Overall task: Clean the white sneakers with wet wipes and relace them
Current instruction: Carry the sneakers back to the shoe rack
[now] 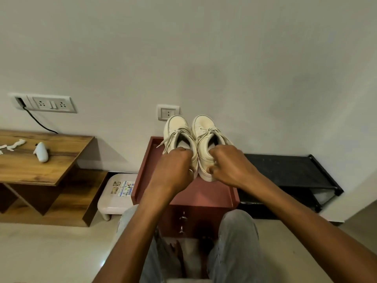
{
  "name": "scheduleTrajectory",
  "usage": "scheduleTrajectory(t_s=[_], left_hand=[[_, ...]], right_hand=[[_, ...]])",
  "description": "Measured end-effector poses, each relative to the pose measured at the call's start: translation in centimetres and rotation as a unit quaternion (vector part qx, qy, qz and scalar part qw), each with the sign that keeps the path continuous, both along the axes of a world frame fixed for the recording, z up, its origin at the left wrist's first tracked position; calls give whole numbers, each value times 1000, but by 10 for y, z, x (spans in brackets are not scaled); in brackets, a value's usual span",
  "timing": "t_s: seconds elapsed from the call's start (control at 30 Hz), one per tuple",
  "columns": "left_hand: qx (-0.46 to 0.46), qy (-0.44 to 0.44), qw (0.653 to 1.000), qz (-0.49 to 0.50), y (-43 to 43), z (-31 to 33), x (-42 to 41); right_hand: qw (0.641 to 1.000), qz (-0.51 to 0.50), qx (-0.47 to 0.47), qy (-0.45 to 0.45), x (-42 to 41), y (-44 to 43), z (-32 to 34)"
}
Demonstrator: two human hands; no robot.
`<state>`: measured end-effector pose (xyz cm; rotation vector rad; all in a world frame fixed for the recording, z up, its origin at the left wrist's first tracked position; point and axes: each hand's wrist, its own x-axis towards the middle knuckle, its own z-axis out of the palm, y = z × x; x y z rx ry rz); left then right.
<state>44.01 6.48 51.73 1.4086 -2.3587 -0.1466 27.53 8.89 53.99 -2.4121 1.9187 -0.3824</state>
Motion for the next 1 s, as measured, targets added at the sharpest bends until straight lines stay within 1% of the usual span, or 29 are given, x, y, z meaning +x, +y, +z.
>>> scheduleTrajectory(t_s=[0.17, 0.3, 0.4, 0.47, 0.6, 0.73, 0.87, 1.0], left_hand=[[9, 11, 1000, -28, 15, -8, -53], [19, 6, 997, -71, 18, -13, -105], [43, 5, 994, -100, 20, -24, -151], [61, 1, 992, -115, 22, -35, -178], [114, -18, 982, -147, 30, -66, -235], [161, -8, 970, -182, 40, -105, -280], [200, -30, 956, -211, 53, -143, -314], [256, -44, 940, -221, 55, -184, -339]], right_hand=[[999, -43, 16, 23, -51, 21, -3], [995, -99, 27, 2, -101, 37, -9], [989, -143, 45, -17, -141, 47, -21], [986, -159, 55, -14, -166, 53, -31], [980, -178, 82, -13, -223, 67, -65], [968, -212, 130, -32, -267, 84, -101], [950, -250, 183, -21, -298, 100, -144], [935, -272, 222, -54, -325, 107, -194]])
